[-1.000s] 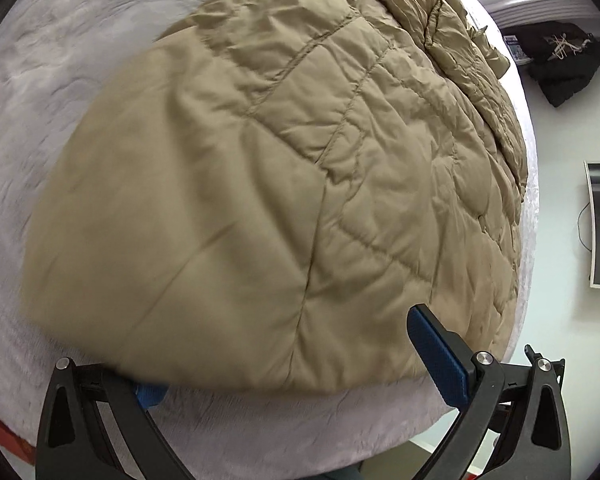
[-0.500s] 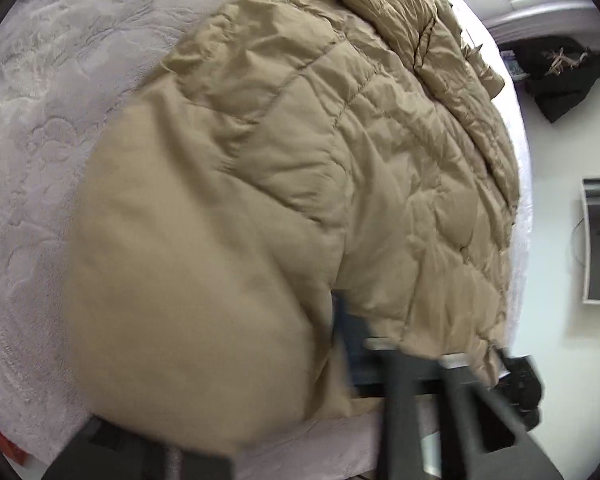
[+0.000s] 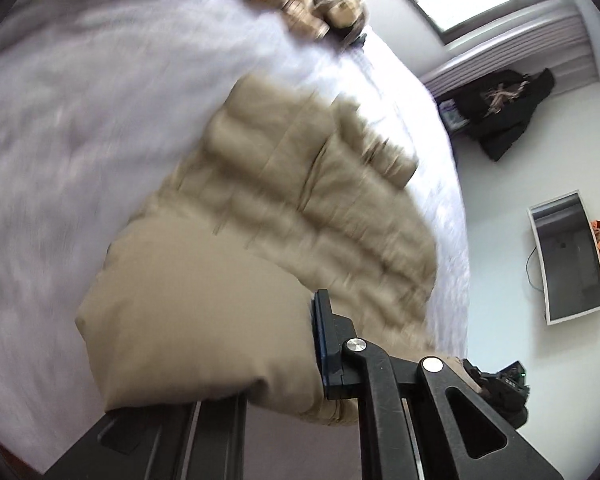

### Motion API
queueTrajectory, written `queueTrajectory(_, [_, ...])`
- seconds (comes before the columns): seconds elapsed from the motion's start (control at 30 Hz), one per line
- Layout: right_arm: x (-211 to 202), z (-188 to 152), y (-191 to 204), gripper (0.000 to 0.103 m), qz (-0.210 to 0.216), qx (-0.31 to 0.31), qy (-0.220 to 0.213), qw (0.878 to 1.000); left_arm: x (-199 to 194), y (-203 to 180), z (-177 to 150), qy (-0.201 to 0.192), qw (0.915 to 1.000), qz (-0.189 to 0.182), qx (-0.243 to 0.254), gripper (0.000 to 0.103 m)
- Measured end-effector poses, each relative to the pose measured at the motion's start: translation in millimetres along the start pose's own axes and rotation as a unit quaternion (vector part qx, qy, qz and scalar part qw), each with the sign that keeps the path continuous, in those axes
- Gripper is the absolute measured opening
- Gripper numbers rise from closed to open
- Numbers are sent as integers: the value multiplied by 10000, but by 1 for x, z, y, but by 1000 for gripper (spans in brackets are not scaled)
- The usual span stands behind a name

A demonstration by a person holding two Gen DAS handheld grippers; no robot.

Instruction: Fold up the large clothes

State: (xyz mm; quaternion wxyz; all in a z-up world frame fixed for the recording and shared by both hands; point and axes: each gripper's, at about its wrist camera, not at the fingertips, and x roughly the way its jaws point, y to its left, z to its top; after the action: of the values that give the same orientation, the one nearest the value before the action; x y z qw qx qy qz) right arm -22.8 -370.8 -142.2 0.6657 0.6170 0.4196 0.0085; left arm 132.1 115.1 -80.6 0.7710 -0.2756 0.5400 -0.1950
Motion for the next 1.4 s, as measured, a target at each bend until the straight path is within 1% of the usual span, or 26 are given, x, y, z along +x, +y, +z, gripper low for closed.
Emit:
queueTrajectory(0.1, [4, 29, 47, 9, -56, -698, 77, 9975, 2, -27, 39, -319, 9993, 16, 202, 14])
queueTrajectory(0.17, [9, 50, 75, 9, -29, -1068, 123, 9942, 10, -42, 61, -480, 9983, 76, 308, 14])
queueTrajectory(0.23, [18, 79, 102, 9, 6, -1388, 153, 9902, 24, -53, 86, -606, 9972, 152, 417, 14])
queueTrajectory(0.37, [43, 132, 135, 9, -75, -1619, 132, 9867, 58, -56, 129, -629, 9968, 345, 363, 14])
queueTrajectory(0.4, [53, 144, 142, 9, -138, -1637, 143, 9863, 68, -52, 141, -578, 9970, 379, 335, 14])
queueTrajectory(0.53, [95, 178, 154, 9, -388, -1678, 206, 9848, 114, -34, 170, -299, 9976, 581, 231, 14])
queueTrajectory(0.63, [123, 197, 155, 9, -682, -1667, 206, 9834, 144, -21, 178, -20, 9965, 804, 218, 14])
queueTrajectory(0.73, [145, 205, 146, 10, -904, -1564, 177, 9834, 161, -15, 185, 204, 9955, 876, 298, 16])
queueTrajectory(0.8, [154, 209, 142, 11, -992, -1453, 163, 9843, 161, -19, 188, 336, 9942, 880, 512, 24])
queueTrajectory(0.83, [157, 211, 139, 12, -1032, -1374, 138, 9850, 159, -21, 188, 354, 9935, 891, 612, 38])
queueTrajectory(0.87, [161, 215, 137, 12, -1054, -1319, 124, 9856, 154, -24, 188, 337, 9926, 920, 718, 68])
queueTrajectory(0.9, [164, 216, 137, 12, -1081, -1283, 109, 9858, 145, -28, 187, 226, 9906, 1031, 867, 83])
queueTrajectory(0.93, [164, 217, 137, 13, -1126, -1280, 99, 9853, 137, -30, 188, 111, 9894, 1085, 963, 96])
queueTrajectory(1.0, [167, 217, 138, 15, -1179, -1293, 101, 9845, 122, -35, 187, 0, 9859, 1160, 1207, 96])
queueTrajectory(1.07, [167, 217, 141, 23, -1218, -1275, 103, 9843, 113, -37, 186, -112, 9816, 1366, 1330, 96])
queueTrajectory(1.1, [166, 215, 145, 36, -1241, -1309, 110, 9835, 110, -38, 185, -205, 9793, 1440, 1411, 96])
queueTrajectory(1.13, [164, 213, 151, 54, -1238, -1394, 115, 9824, 109, -39, 185, -288, 9773, 1498, 1470, 95])
queueTrajectory(1.17, [161, 210, 157, 62, -1212, -1491, 99, 9813, 108, -40, 183, -405, 9743, 1595, 1537, 92])
queueTrajectory(1.2, [154, 204, 167, 66, -1160, -1707, 40, 9785, 110, -40, 180, -505, 9702, 1711, 1640, 86])
queueTrajectory(1.23, [148, 199, 175, 66, -1148, -1907, -17, 9749, 115, -40, 177, -485, 9679, 1771, 1717, 71])
queueTrajectory(1.27, [142, 194, 182, 66, -1214, -2116, -96, 9697, 121, -39, 175, -402, 9665, 1817, 1769, 61])
queueTrajectory(1.3, [138, 190, 186, 65, -1332, -2272, -164, 9646, 131, -36, 173, -283, 9662, 1809, 1817, 57])
queueTrajectory(1.33, [134, 185, 187, 53, -1553, -2471, -223, 9562, 138, -36, 170, -234, 9655, 1803, 1863, 53])
queueTrajectory(1.37, [132, 182, 187, 42, -1783, -2675, -260, 9466, 146, -34, 169, -229, 9626, 1887, 1933, 52])
queueTrajectory(1.4, [132, 180, 186, 24, -1999, -2844, -272, 9372, 153, -34, 169, -275, 9580, 2014, 2022, 52])
